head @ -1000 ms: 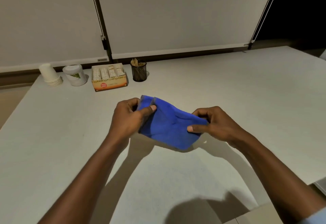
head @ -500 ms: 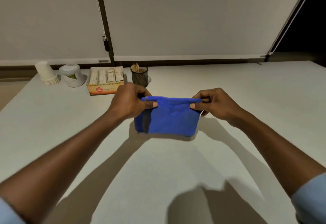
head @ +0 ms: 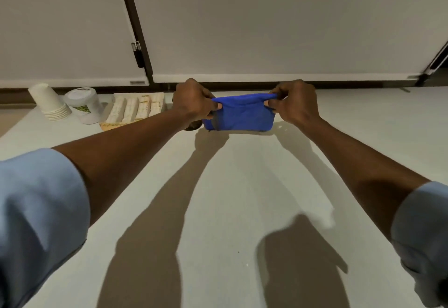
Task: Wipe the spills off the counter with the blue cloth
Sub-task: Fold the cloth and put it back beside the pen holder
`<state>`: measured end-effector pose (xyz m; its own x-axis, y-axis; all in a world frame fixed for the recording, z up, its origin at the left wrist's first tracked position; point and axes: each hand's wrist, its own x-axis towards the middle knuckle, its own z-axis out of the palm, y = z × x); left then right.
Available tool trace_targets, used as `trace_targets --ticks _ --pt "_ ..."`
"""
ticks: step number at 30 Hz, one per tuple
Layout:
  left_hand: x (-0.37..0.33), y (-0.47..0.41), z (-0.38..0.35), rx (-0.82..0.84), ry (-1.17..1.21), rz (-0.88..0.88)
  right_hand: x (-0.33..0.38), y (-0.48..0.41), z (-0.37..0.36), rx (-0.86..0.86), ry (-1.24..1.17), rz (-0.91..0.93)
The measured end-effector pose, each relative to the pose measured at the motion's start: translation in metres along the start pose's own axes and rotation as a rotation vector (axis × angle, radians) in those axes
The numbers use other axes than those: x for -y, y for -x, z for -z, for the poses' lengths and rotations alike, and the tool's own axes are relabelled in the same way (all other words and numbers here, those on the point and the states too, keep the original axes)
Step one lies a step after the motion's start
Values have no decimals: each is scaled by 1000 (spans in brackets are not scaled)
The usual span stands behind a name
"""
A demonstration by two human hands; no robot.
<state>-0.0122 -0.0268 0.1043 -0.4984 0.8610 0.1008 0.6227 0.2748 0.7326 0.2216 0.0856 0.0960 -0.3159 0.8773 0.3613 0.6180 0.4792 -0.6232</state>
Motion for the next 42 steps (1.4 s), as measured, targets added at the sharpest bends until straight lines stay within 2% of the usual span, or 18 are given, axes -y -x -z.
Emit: trace_targets --ticks 5,7,9,11,13,15,17,19,23,26,32,38,42 --pt "-6 -34 -12 -177 -15 -138 -12 -48 -20 -154 -19 26" --pt "0 -39 -20 -184 -107 -227 -19 -54 -29 -179 -13 57" --pt "14 -41 -32 -115 -307 -345 -32 -46 -42 -182 8 99" --pt "34 -37 -46 41 -491 -413 -50 -28 -57 -132 40 76" --pt "50 -29 -63 176 -639 -429 -70 -6 -70 11 105 19" --pt "60 -18 -77 152 -740 -440 -84 9 -77 119 151 17" --pt "64 -12 -83 46 -740 -478 -91 16 -78 141 186 47" --pt "63 -11 -82 20 -753 -512 -91 18 -76 142 182 77" --pt "59 -19 -73 111 -822 -475 -85 20 -69 195 192 192" --pt "56 -19 -71 175 -774 -450 -82 21 -72 289 325 252" --pt "53 -22 -81 208 -805 -376 -82 21 -84 287 418 232" --pt "52 -27 -85 160 -975 -390 -82 12 -93 272 431 236" --pt "50 -26 -91 128 -968 -364 -84 8 -98 248 386 205"
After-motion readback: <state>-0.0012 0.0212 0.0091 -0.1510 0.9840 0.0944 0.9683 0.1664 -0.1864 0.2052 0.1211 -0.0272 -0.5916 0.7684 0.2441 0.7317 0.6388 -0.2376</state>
